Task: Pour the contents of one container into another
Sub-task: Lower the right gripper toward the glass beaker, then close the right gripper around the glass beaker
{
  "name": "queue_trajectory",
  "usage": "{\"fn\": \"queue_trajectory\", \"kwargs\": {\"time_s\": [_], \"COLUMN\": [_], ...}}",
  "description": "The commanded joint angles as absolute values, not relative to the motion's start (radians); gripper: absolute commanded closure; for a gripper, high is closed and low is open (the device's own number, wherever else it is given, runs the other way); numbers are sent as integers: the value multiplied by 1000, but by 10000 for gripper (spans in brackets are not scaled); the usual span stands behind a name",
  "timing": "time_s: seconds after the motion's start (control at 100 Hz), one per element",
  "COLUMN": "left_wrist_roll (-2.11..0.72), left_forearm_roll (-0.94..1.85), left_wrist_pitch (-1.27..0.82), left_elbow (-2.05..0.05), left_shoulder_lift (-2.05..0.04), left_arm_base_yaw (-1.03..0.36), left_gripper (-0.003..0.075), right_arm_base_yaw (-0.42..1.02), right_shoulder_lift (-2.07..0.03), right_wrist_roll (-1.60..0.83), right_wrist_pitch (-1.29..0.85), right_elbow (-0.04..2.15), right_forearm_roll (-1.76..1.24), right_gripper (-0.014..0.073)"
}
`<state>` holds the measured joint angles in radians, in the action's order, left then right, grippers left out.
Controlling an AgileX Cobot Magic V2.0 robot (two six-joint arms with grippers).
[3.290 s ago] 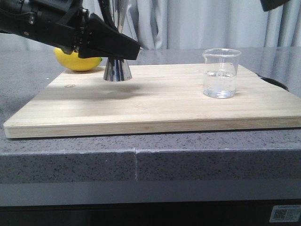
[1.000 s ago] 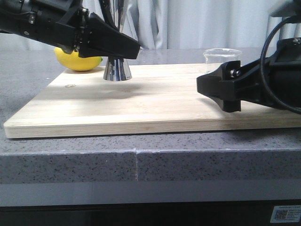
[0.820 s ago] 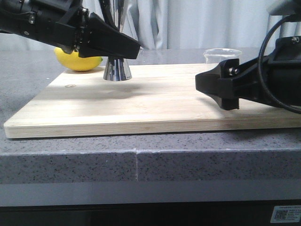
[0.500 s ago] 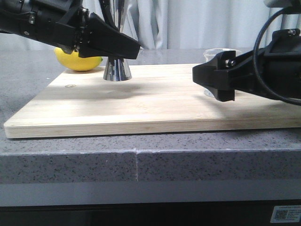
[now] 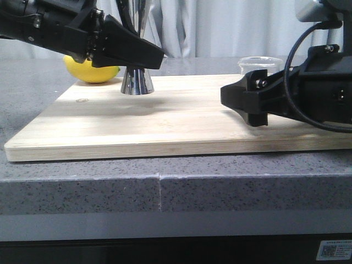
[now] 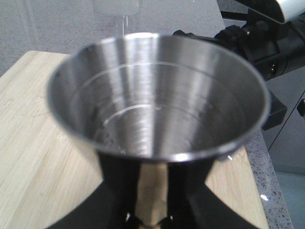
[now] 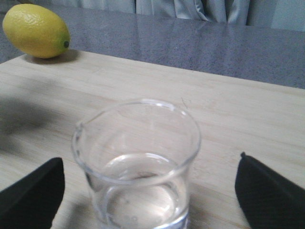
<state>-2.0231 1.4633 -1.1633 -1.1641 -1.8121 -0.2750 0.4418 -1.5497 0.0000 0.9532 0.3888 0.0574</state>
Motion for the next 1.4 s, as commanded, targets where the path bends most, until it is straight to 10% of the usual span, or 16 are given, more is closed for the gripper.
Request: {"fn": "queue_trajectory", "kwargs": {"time_s": [0.0,1.39], "left_wrist_roll": [-2018,-2018], "left_forearm_roll": [1538,1538], "left_wrist_pitch": [-1270,-1270], "left_elbow": [-1188,-1188], "left_shoulder_lift": [-1757,-1757], "left_arm_base_yaw": [-281,-281], "left_gripper": [702,702], "right_arm_base_yaw": [442,442], "right_shoulder_lift": [-1526,-1545], "right_wrist_roll": [6,9], "right_wrist_pitch": [1045,1023], "right_elbow": [413,452], "right_forearm_roll": [66,116], "right_gripper": [-63,146]}}
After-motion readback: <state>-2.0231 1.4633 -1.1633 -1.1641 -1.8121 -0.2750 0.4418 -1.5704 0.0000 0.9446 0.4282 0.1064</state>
